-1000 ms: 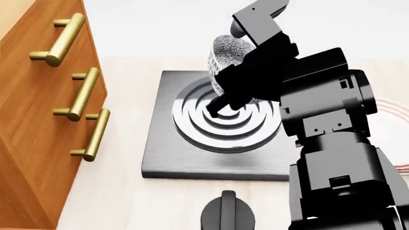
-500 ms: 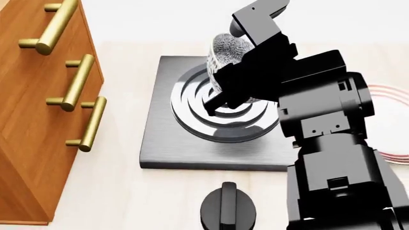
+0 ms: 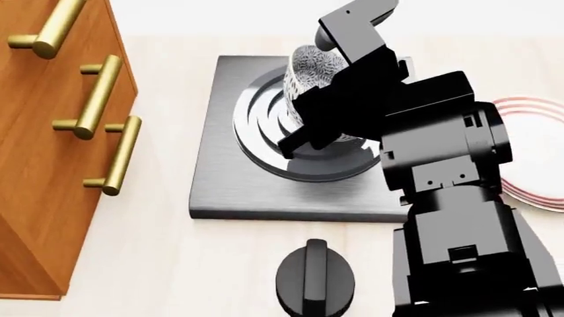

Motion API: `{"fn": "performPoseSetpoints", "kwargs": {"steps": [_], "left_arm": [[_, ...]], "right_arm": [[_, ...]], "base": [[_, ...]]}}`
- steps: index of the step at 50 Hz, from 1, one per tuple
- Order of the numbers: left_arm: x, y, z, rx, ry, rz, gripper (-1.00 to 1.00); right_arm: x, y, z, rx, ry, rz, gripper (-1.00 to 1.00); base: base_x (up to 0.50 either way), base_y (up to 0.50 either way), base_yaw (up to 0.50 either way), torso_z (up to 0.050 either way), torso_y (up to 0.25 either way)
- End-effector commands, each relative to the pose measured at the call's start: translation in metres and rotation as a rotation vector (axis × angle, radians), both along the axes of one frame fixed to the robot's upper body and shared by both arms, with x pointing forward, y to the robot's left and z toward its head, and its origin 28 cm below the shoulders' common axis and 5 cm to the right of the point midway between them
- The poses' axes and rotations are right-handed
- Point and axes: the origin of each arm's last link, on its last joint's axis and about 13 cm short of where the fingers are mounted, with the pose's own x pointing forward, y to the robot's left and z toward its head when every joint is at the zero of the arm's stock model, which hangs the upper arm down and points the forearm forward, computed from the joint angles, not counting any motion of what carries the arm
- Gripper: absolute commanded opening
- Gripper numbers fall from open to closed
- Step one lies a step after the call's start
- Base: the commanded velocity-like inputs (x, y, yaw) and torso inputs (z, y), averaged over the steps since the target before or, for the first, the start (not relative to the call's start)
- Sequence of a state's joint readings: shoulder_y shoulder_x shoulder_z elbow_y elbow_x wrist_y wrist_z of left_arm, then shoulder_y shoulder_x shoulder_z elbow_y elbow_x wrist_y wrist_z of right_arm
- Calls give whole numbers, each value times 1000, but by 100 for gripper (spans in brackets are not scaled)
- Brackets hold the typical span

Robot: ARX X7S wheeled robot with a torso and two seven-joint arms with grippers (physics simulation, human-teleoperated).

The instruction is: Put the bowl on the stove.

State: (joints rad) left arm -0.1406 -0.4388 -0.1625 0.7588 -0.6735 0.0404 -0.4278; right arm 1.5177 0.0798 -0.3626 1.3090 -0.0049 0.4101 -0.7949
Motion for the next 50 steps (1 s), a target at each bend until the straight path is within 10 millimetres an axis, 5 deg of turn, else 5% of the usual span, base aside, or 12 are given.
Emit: {"fn": "performPoseSetpoints", "kwargs": {"steps": [1, 32, 33, 50], "left_arm": [[0, 0, 0, -1, -2, 1, 100], [0, 1, -1, -13, -10, 3, 100], [0, 1, -1, -14, -9, 3, 100], [0, 1, 0, -33, -10, 15, 100]], "right_arm": [[0, 2, 1, 25, -9, 1, -100], [0, 4, -3, 41, 7, 20, -100], [0, 5, -3, 48, 3, 23, 100], [5, 9, 14, 205, -133, 115, 100]], "base": [[0, 0, 0, 0, 0], [0, 0, 0, 0, -57], [0, 0, 0, 0, 0], [0, 0, 0, 0, 0]]}}
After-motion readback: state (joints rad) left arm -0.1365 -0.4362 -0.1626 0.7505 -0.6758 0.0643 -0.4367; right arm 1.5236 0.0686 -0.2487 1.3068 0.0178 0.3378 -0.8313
